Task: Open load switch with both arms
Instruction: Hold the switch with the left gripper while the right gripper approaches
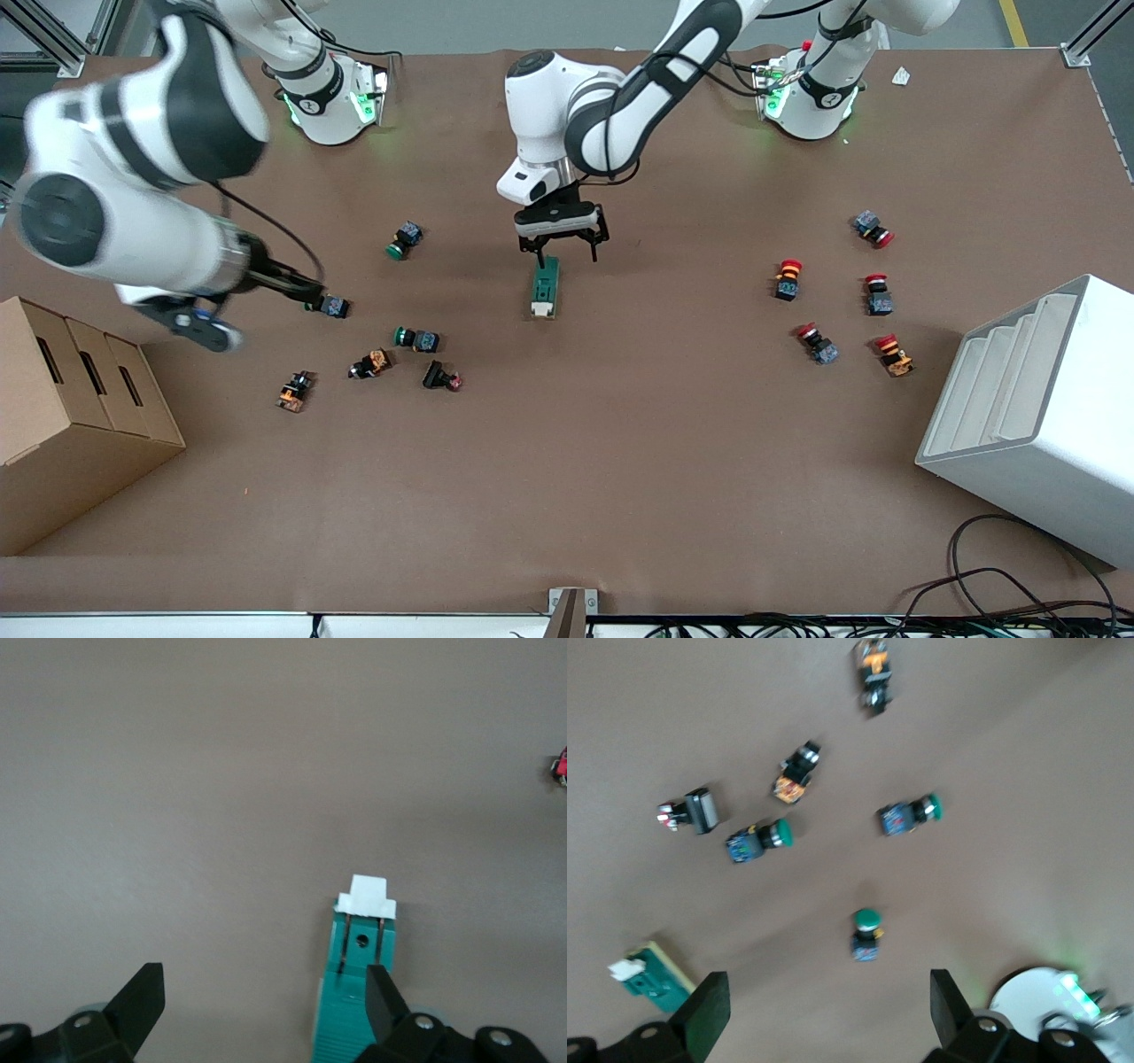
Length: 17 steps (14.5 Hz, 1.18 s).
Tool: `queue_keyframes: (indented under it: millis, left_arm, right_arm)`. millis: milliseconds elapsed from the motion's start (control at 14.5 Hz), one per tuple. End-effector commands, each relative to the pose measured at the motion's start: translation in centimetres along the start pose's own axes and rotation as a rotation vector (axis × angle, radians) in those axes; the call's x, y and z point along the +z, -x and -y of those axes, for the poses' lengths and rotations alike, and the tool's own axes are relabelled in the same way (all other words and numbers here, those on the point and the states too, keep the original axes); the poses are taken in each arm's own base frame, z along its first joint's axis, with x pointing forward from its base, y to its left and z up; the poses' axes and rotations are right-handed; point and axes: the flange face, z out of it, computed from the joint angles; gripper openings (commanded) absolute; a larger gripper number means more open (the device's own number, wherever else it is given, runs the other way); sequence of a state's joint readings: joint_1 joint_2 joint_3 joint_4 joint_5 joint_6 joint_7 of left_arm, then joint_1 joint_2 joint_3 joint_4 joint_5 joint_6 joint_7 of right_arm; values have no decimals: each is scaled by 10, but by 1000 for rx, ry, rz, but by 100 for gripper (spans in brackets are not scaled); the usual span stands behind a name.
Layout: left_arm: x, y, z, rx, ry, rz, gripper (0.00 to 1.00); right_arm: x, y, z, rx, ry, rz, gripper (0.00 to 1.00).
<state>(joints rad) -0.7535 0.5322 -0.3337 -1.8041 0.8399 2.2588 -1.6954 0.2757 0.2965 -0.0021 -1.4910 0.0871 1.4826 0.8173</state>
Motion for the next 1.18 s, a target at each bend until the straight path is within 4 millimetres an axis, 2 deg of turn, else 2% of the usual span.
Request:
queue_keyframes:
  millis: [0,277,553,691,899,1106]
  left_arm:
    - [21,21,-17,-56,15,-74,100]
    - [51,58,-25,-43,62,-220,97]
    - [58,83,-29,-45,113,-284,96]
    - [67,98,-30,-30,144,-321,96]
    - [76,112,-23,-8,169,-358,96]
    - [77,134,-19,13,180,-365,96]
  right_arm:
    - [13,-4,46,119,-6,35,100]
    - [51,1,98,227,-25,41,100]
    - [101,12,138,315,6,53,100]
    - [120,18,154,373,11,47,100]
    - [139,36,175,421,16,34,100]
    - [163,52,196,487,15,47,100]
